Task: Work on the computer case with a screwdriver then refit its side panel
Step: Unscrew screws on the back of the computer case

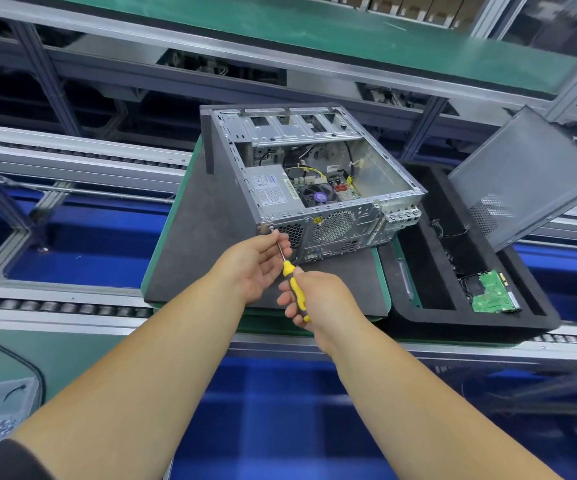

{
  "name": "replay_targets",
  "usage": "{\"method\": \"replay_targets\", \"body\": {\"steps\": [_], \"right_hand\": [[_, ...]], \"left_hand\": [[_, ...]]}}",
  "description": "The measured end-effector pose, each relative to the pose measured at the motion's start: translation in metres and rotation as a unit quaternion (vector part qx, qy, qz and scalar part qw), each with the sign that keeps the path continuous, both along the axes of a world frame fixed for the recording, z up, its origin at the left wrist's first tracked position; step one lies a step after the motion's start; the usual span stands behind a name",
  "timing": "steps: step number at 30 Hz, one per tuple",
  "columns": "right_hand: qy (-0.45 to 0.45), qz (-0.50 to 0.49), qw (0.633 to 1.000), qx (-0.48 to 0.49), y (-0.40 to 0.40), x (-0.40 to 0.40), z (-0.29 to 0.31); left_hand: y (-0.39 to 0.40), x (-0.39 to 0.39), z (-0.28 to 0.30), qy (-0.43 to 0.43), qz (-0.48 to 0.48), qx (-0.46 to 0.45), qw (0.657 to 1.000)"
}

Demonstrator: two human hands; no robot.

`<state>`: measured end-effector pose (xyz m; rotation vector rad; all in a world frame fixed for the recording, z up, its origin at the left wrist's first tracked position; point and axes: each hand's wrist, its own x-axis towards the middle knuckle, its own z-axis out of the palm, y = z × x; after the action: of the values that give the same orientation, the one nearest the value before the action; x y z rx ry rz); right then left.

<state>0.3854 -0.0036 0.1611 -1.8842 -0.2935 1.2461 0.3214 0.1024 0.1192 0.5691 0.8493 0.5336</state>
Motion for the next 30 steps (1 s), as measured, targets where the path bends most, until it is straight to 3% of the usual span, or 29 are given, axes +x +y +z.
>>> {"method": "replay_targets", "body": {"steps": [6, 12, 24, 30], "right_hand": [[0.062, -0.004, 0.998, -0.023, 0.002, 0.002, 0.003], [-0.016, 0.005, 0.999, 0.037, -0.007, 0.003, -0.006], [0.035, -0.027, 0.999, 0.012, 0.0, 0.003, -0.005], [-0.074, 0.028, 0.996, 0.037, -0.005, 0.005, -0.01]], "left_hand": [[-0.001, -0.006, 0.001, -0.008, 0.002, 0.005, 1.0], [-0.001, -0.001, 0.002, 0.006, 0.02, -0.005, 1.0], [-0.001, -0.006, 0.002, -0.016, -0.001, 0.006, 1.0], [-0.002, 0.0, 0.003, 0.003, 0.023, -0.002, 1.0]]}}
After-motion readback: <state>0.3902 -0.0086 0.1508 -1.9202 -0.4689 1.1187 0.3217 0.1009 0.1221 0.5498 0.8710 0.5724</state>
